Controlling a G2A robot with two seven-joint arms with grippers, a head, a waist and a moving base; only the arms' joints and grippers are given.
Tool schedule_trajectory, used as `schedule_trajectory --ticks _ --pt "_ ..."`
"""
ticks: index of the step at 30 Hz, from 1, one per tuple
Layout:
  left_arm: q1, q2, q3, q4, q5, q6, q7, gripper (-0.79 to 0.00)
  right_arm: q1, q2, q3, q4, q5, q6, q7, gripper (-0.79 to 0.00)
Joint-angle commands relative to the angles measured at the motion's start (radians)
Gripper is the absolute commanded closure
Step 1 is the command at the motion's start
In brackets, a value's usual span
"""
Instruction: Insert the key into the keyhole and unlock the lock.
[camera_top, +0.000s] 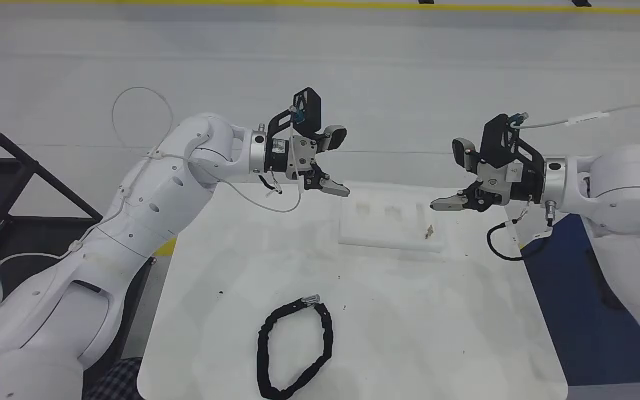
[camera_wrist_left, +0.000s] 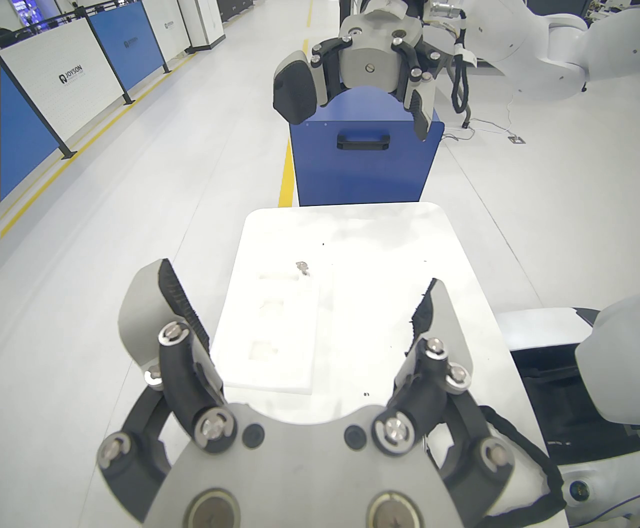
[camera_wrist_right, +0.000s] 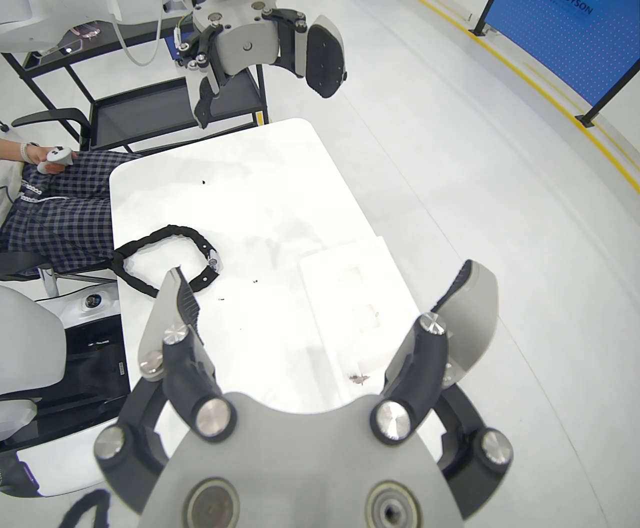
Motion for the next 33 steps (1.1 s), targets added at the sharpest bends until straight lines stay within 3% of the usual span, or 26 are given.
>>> schedule_trajectory --ticks 1,13,19,26,33 --pt "0.0 0.0 0.0 0.0 0.0 0.0 0.0 -0.785 -0.013 0.0 -0.002 0.013 -0.006 0.014 -0.017 -0.785" --pt "0.0 0.0 0.0 0.0 0.0 0.0 0.0 -0.785 -0.061 -0.015 -0.076 0.199 -0.1 0.188 -0.102 -0.785" --pt "0.0 0.0 0.0 0.0 0.0 0.0 0.0 -0.785 -0.034 -0.039 -0.153 0.282 -0.165 0.358 -0.115 -0.785" --pt "0.0 0.0 0.0 0.0 0.0 0.0 0.0 -0.785 0.041 -0.09 -0.273 0.437 -0.113 0.547 -0.05 -0.785" --pt "0.0 0.0 0.0 0.0 0.0 0.0 0.0 -0.785 0.127 -0.153 -0.392 0.6 -0.048 0.583 0.024 -0.785"
